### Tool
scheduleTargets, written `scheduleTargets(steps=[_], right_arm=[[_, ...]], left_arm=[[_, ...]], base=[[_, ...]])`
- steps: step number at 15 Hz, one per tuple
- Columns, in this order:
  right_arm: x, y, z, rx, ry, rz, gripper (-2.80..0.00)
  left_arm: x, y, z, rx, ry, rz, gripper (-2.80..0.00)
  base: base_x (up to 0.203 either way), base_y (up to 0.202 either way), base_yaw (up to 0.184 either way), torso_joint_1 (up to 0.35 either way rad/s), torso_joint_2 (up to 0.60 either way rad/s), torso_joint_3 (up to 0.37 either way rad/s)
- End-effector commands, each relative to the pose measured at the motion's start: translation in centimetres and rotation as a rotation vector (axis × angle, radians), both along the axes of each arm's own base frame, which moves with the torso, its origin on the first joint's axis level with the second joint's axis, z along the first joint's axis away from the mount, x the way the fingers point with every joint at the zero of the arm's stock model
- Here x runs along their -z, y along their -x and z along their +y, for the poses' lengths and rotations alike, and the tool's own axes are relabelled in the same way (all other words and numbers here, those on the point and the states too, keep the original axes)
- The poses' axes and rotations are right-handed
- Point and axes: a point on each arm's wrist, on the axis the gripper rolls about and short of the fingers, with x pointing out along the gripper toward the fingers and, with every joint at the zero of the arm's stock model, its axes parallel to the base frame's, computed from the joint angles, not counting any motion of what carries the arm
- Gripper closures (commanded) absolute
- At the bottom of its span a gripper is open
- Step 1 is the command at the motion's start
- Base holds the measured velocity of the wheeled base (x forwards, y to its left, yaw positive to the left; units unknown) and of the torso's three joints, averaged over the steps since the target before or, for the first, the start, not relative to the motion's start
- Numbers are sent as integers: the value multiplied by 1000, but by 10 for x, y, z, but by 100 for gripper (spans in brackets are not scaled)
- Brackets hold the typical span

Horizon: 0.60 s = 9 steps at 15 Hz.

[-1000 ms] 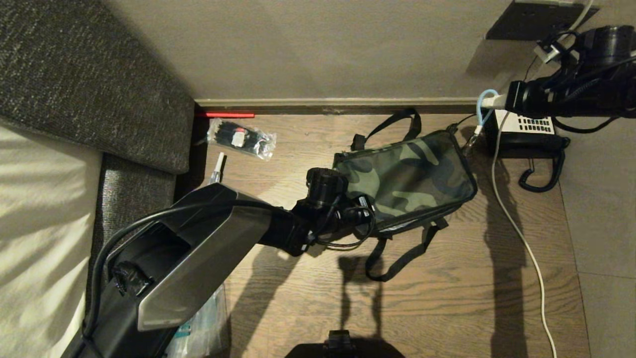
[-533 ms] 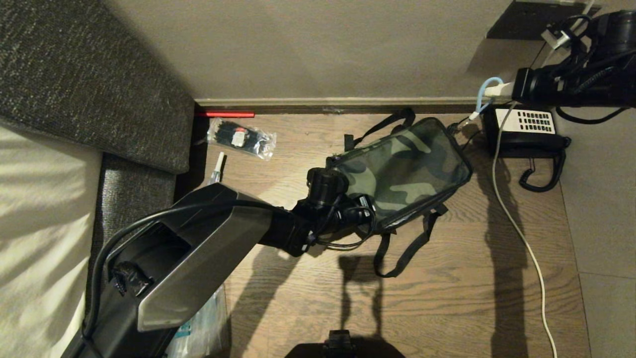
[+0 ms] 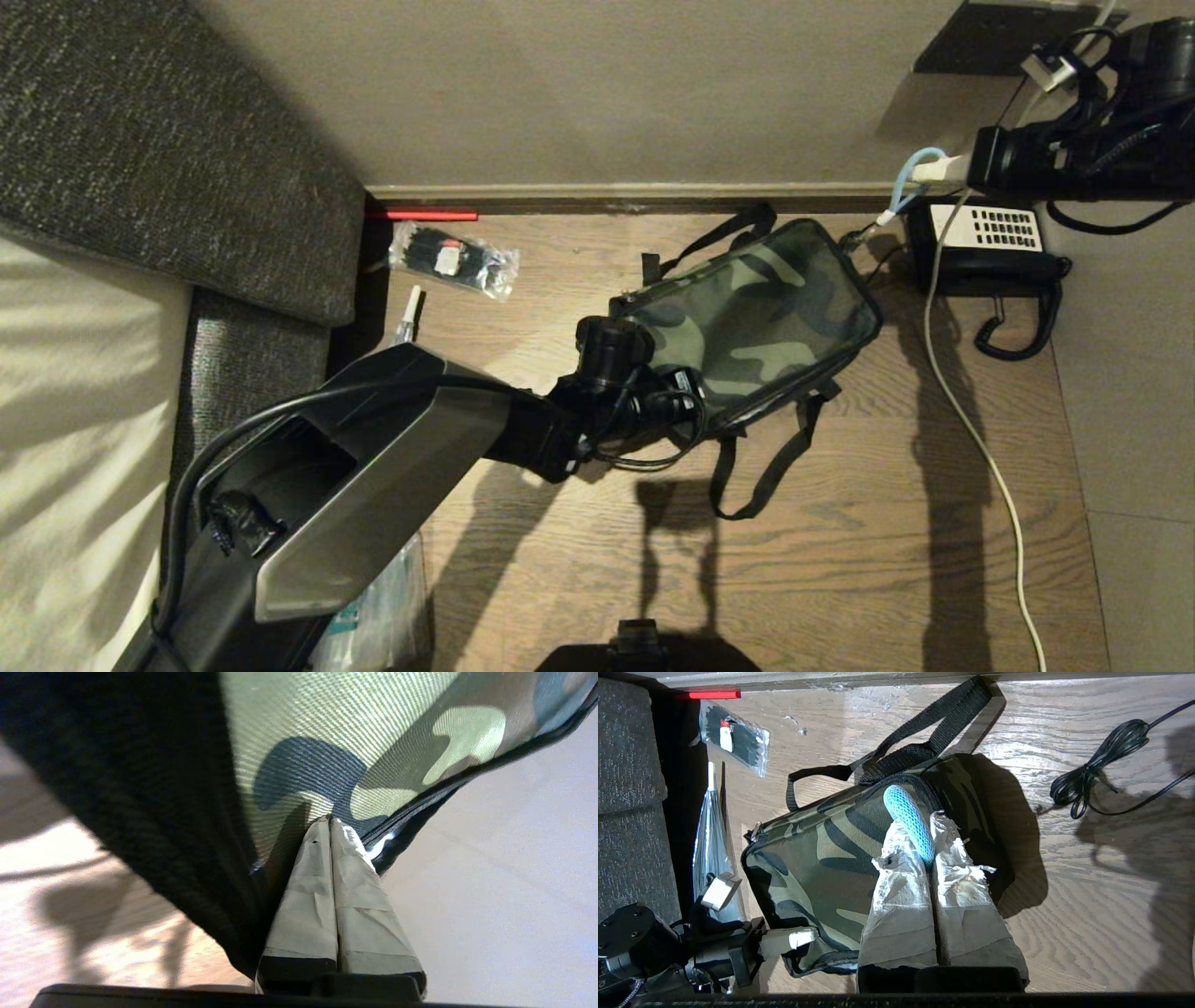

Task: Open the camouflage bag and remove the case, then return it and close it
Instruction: Open the top of the storage box

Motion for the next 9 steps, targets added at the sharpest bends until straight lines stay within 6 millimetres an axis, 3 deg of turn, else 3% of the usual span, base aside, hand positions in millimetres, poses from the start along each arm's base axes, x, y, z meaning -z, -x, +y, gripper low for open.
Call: scheduleTargets(steps=[1,9], right_arm=[[2,-2,0,-3,-3,10,0],[4,-4,0,-5,-3,9,0]], left_arm=[[4,0,0,7,-17,-7,0],[20,-3,-1,-1,-41,4,0]], base=[[0,0,0,0,0,0],[0,0,0,0,0,0]])
